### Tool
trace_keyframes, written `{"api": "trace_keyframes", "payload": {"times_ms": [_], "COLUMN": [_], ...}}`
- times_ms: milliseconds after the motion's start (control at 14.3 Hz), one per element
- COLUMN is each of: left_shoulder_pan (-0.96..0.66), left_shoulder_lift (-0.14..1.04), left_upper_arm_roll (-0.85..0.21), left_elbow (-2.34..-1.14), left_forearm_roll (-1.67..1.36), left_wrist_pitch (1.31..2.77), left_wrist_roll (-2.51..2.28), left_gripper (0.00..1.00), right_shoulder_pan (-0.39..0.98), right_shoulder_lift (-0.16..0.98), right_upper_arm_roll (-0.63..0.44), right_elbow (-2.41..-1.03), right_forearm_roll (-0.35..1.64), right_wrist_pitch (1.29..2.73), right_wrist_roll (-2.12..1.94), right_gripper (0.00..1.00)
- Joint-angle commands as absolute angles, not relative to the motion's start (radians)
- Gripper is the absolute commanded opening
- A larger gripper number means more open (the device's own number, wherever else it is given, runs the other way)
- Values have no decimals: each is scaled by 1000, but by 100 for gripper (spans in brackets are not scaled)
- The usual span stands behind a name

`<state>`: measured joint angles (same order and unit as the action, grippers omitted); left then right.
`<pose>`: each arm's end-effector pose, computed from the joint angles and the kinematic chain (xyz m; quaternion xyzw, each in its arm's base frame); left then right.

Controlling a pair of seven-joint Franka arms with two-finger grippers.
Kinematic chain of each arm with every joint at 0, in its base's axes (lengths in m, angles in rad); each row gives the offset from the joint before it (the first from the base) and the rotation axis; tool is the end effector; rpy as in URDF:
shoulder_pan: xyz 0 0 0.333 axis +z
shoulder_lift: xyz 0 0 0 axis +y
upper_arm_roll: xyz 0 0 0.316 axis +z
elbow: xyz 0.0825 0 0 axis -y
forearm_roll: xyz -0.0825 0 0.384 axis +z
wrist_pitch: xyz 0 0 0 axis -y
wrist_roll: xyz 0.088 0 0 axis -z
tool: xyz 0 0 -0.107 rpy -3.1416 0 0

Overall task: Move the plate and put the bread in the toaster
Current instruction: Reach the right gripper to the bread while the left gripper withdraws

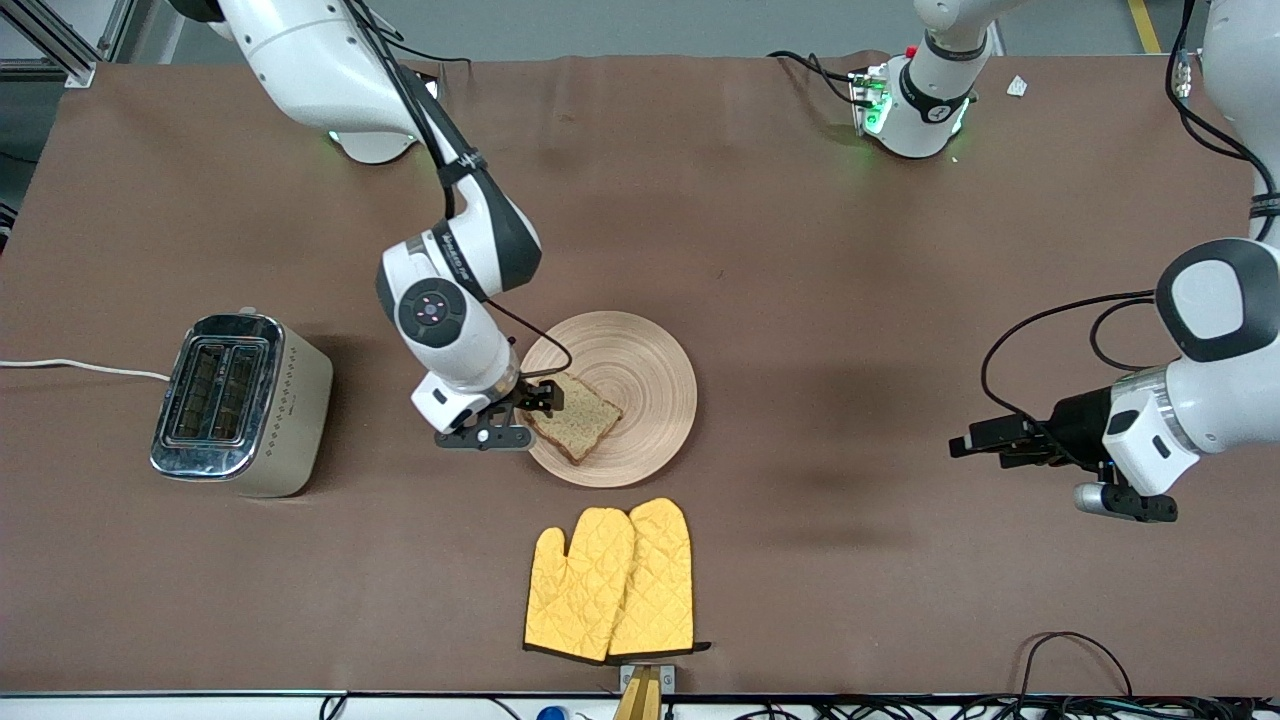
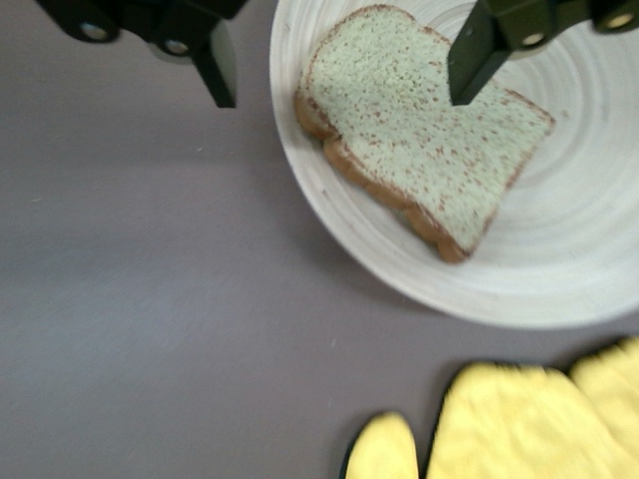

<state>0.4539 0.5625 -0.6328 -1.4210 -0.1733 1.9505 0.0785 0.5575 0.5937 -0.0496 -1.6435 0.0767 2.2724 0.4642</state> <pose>0.7002 -0.0502 0.4324 0.9692 -0.0533 0.0216 0.2396 0.5997 0.3408 0.2728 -0.9997 -0.0021 -0.0086 0.0226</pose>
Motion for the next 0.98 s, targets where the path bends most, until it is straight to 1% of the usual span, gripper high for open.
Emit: {"api": "trace_keyframes", "payload": {"times_ms": [0, 140, 280, 700, 909], "left_shoulder_pan": [463, 463, 477, 502, 512], "left_shoulder_lift": [540, 523, 514, 514, 490], "left_upper_arm_roll": [-637, -635, -637, -635, -634], "left_elbow": [-1396, -1368, -1367, -1368, -1368], "left_forearm_roll": [-94, -89, -90, -101, -92], "left_wrist_pitch": [1855, 1787, 1743, 1674, 1649], "left_wrist_roll": [142, 190, 236, 402, 384], "left_gripper": [100, 100, 100, 100, 100], "right_shoulder_pan": [577, 577, 578, 584, 587], "right_shoulder_lift": [610, 624, 633, 649, 655], "right_upper_arm_roll": [-63, -63, -63, -63, -63], "right_elbow": [-1660, -1661, -1661, -1661, -1661], "right_forearm_roll": [75, 74, 72, 71, 71], "right_wrist_pitch": [2286, 2286, 2286, 2292, 2302], "right_wrist_roll": [480, 480, 480, 480, 483], "right_gripper": [77, 73, 70, 61, 57]}}
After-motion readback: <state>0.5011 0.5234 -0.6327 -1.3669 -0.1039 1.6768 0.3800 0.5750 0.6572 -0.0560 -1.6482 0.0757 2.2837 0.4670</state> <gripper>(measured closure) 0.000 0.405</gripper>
